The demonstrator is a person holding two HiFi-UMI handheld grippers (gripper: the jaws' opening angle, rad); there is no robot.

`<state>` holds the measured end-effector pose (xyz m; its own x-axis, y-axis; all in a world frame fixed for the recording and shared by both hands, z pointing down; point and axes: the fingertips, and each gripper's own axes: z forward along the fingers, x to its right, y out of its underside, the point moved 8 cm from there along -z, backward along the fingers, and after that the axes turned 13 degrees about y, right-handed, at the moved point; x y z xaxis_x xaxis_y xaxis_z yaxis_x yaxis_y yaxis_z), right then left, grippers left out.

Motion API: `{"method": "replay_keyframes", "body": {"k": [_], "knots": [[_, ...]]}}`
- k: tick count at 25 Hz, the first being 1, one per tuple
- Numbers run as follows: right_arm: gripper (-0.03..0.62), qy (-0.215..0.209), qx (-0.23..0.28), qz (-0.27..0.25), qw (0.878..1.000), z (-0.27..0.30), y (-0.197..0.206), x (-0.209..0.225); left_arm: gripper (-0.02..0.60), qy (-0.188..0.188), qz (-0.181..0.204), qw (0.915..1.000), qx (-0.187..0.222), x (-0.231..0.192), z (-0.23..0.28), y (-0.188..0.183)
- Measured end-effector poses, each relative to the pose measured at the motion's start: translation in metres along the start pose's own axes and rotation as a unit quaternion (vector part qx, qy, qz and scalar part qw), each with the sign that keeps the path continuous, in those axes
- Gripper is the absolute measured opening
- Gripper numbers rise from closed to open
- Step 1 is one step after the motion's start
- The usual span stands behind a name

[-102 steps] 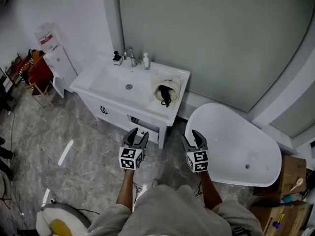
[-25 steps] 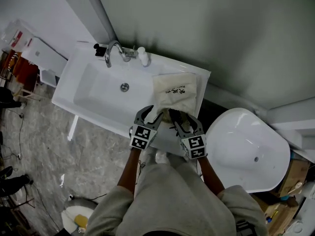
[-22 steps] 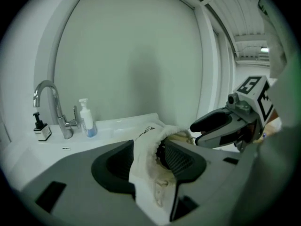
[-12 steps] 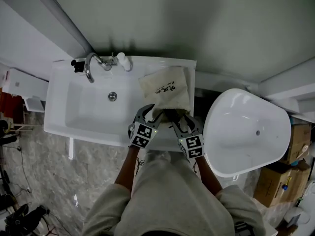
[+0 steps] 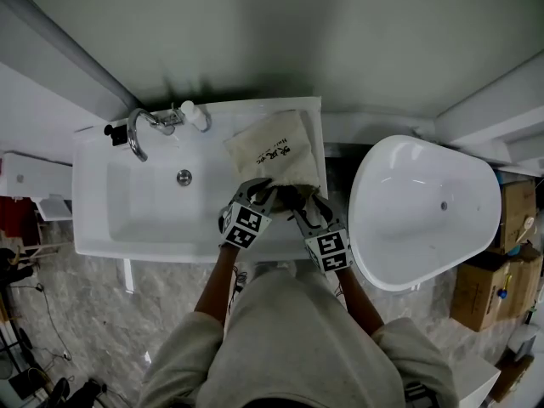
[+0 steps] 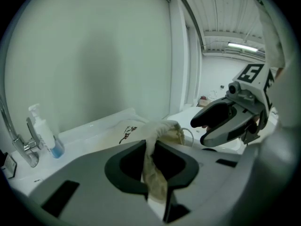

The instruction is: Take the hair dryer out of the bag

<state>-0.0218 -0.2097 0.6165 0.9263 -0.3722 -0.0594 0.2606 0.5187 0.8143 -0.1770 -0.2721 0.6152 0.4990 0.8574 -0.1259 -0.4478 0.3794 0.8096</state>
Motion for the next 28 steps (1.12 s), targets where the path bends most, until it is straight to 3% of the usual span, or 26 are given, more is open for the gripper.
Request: {"method": "replay_keyframes", "body": {"k": [6, 13, 28], "knots": [[0.232, -0.006, -0.009, -0.001, 1.000, 0.000, 0.002, -0.004, 0.040, 0.011, 0.008, 0.9999, 0.010, -0.005, -0.002, -0.010], [0.324, -0.034, -0.040, -0.020, 0.998, 0.015, 0.001, -0.016, 0.040, 0.019, 0.003, 0.9996, 0.022, -0.006, -0.006, -0.012], [0.336, -0.070, -0.120, -0.055, 0.989, 0.083, -0.003, -0.031, 0.040, 0.027, -0.018, 0.9991, 0.028, -0.004, -0.007, -0.009]]}}
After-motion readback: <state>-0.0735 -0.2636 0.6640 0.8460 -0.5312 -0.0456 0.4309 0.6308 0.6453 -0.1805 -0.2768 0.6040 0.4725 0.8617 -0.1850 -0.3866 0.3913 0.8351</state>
